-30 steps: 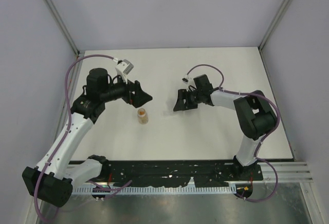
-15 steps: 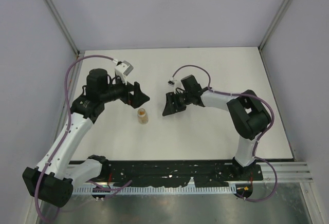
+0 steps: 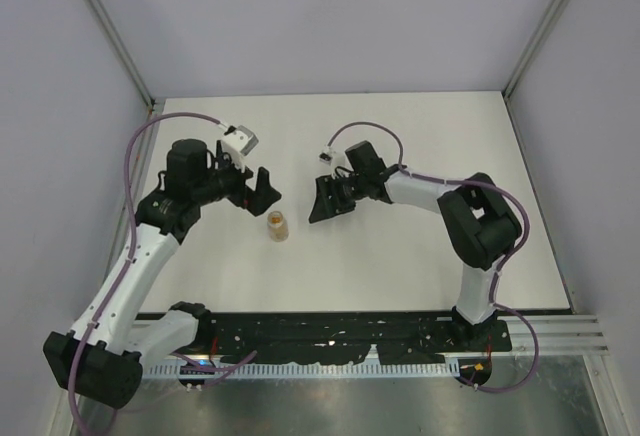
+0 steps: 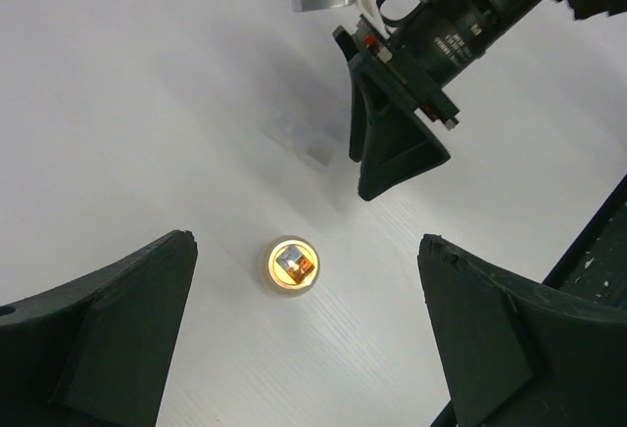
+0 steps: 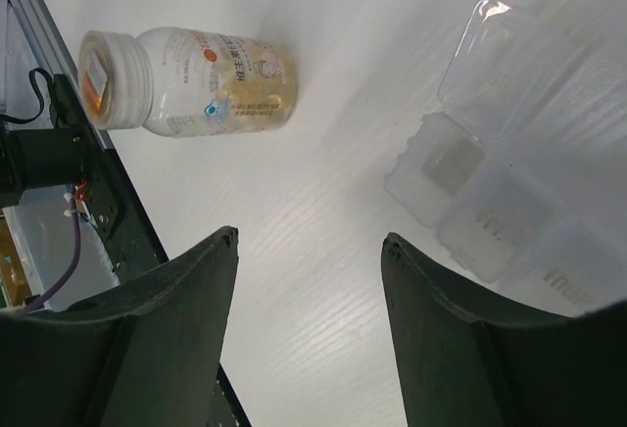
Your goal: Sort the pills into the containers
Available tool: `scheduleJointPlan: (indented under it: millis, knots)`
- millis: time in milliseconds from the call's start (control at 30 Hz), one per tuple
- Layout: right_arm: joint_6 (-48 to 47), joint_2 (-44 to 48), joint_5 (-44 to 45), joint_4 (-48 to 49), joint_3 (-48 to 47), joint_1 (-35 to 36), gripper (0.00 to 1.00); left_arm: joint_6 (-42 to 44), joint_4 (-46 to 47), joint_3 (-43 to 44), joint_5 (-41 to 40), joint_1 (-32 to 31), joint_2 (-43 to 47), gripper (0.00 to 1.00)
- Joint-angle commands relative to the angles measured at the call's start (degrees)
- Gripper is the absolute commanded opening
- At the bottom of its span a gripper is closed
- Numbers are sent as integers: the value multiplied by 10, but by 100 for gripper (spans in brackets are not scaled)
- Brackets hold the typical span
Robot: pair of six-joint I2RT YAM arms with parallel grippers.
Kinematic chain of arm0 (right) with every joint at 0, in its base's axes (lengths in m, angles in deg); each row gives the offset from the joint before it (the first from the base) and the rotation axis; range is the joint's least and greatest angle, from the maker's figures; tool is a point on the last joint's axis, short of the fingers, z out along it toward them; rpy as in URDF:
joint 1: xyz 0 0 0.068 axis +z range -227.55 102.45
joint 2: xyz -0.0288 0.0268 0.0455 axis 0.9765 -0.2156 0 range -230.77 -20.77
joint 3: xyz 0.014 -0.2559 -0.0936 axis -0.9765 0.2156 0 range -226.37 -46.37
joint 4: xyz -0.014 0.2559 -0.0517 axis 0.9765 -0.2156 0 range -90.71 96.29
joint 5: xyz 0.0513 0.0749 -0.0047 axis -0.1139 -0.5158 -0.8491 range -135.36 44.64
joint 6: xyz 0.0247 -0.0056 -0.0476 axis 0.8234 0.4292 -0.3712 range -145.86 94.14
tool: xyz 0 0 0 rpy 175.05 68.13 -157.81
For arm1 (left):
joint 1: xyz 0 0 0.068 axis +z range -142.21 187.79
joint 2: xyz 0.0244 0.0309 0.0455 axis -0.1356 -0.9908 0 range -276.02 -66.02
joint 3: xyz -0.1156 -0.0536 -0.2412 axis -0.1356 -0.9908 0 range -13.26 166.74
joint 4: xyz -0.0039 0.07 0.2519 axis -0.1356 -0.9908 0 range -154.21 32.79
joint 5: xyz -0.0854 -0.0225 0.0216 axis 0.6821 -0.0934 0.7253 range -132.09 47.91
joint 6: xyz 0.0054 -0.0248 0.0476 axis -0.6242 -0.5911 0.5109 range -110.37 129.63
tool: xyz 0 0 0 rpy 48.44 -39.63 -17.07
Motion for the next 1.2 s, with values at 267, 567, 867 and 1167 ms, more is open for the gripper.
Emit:
scheduleJointPlan:
  millis: [267, 567, 867, 1167]
  knots:
    - [-173, 180, 70, -154, -71, -7, 71, 109, -39, -39, -38, -13, -71, 100]
    - [-210, 243, 142, -170, -48, -8, 79, 117, -27, -41, -143, -88, -170, 100]
    - [-221, 269, 154, -174, -39, -19, 79, 115, -13, -31, -206, -116, -249, 98]
    - [-219, 269, 147, -173, -28, -27, 79, 109, -7, -23, -196, -123, -271, 70]
